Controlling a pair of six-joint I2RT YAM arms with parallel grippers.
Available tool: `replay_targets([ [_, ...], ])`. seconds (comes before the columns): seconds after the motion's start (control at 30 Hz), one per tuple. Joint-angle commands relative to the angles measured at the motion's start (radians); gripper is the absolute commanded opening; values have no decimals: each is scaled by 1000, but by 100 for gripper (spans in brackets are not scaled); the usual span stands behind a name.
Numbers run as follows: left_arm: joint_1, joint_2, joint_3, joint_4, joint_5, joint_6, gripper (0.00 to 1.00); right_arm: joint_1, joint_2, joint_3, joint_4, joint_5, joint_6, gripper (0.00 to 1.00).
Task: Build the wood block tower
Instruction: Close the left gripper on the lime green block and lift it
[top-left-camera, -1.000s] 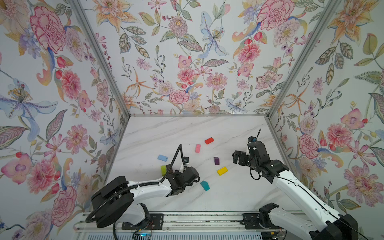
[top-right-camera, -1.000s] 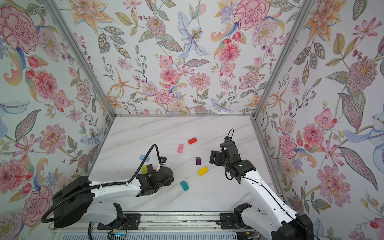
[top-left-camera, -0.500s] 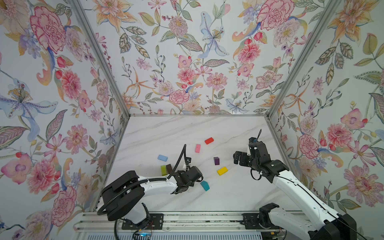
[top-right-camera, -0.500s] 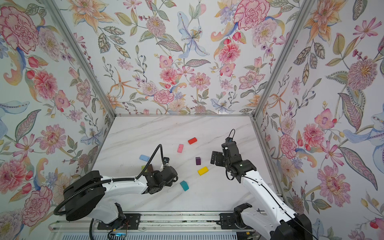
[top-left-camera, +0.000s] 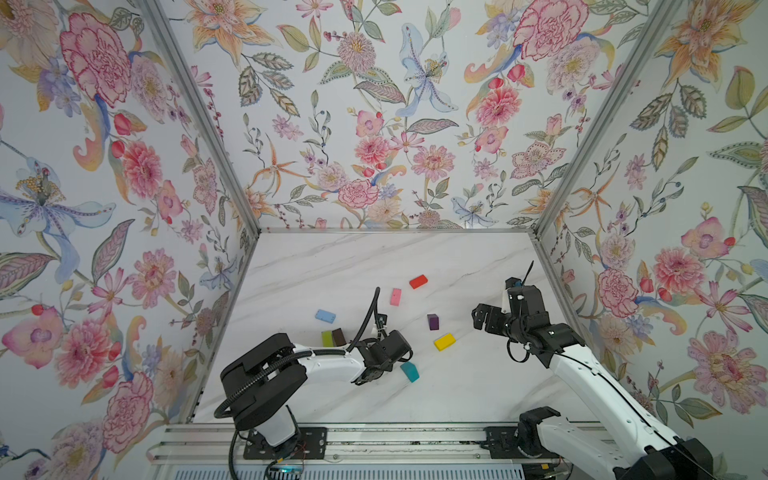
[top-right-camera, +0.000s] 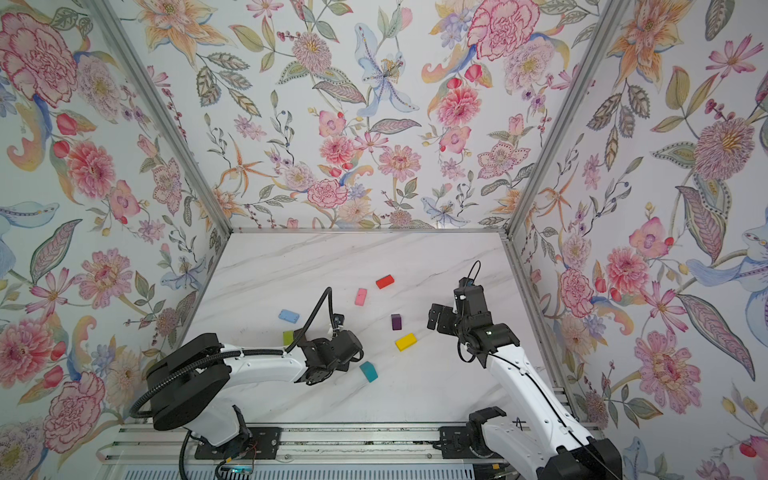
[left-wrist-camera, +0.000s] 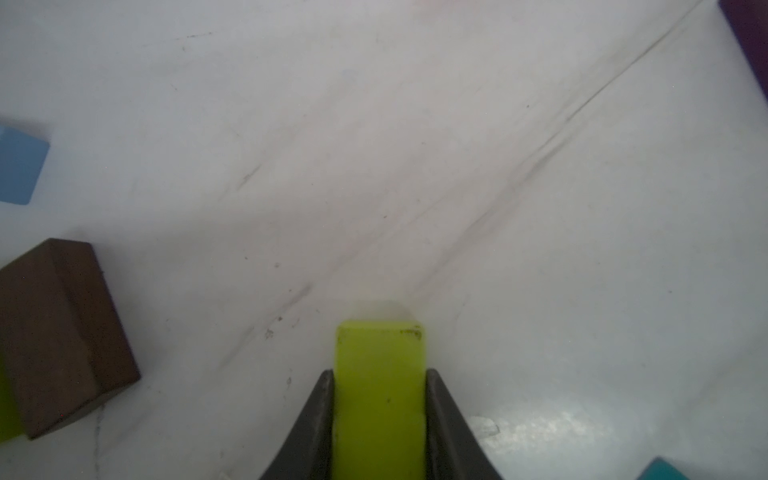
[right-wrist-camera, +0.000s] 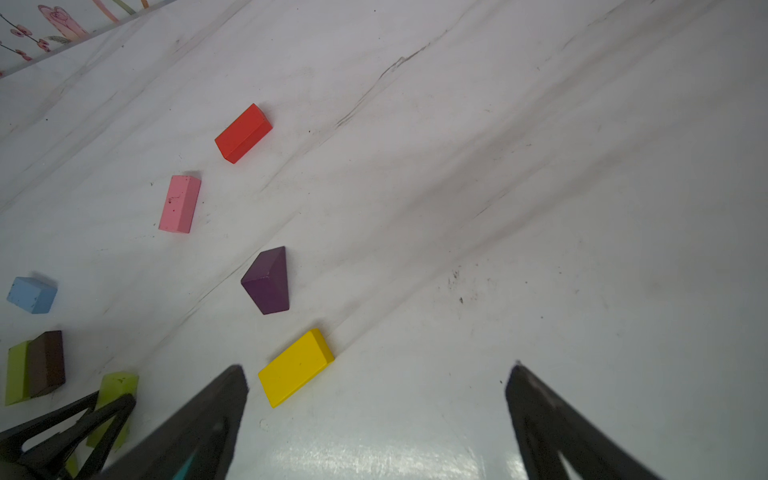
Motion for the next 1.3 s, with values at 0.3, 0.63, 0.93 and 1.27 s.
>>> replay_targets([
  [0.3, 115, -24, 44, -65, -23, 87, 20, -6, -1, -13, 18, -37, -12, 99],
  [0.63, 252, -11, 105, -15, -7, 192, 20, -3, 5, -8, 29, -55, -4, 99],
  [0.93, 368, 85, 157, 80, 67, 295, 19, -3, 18, 1, 23, -56, -4, 99],
  [1.27, 435, 156, 191, 138, 109, 371, 20, -2, 30, 12, 13, -49, 4, 99],
])
